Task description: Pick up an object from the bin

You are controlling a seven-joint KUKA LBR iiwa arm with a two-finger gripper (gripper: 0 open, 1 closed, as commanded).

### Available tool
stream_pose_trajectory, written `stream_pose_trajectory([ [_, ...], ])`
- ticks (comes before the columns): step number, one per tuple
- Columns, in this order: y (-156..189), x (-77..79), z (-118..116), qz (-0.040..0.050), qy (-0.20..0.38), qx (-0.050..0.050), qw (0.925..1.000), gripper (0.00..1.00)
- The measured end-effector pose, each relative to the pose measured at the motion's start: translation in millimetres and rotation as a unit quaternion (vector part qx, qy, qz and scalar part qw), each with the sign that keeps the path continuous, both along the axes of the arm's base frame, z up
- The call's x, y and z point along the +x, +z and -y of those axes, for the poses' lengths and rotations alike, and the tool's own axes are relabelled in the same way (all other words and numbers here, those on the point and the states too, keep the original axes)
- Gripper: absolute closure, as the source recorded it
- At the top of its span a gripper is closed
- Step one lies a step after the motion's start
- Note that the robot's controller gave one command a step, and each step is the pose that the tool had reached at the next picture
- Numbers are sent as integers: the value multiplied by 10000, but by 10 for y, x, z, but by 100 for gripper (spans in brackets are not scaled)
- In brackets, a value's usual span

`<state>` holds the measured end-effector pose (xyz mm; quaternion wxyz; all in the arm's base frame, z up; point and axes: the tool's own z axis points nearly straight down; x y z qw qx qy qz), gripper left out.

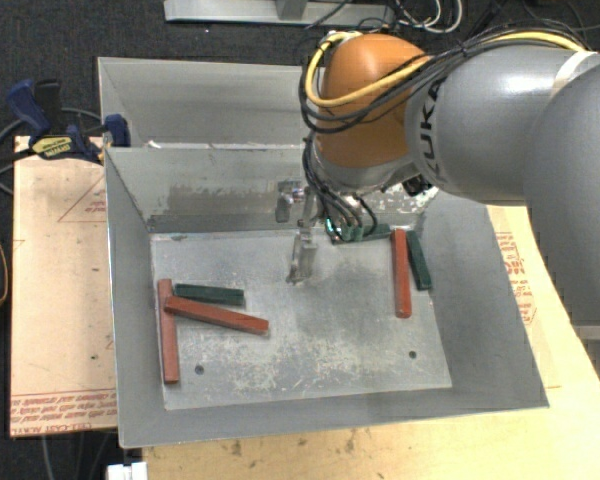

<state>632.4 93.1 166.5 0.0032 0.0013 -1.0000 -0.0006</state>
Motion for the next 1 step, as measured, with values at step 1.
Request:
stream_pose_trajectory([
  [1, -1002, -497, -884, -7, 723, 9, 9974, 0],
])
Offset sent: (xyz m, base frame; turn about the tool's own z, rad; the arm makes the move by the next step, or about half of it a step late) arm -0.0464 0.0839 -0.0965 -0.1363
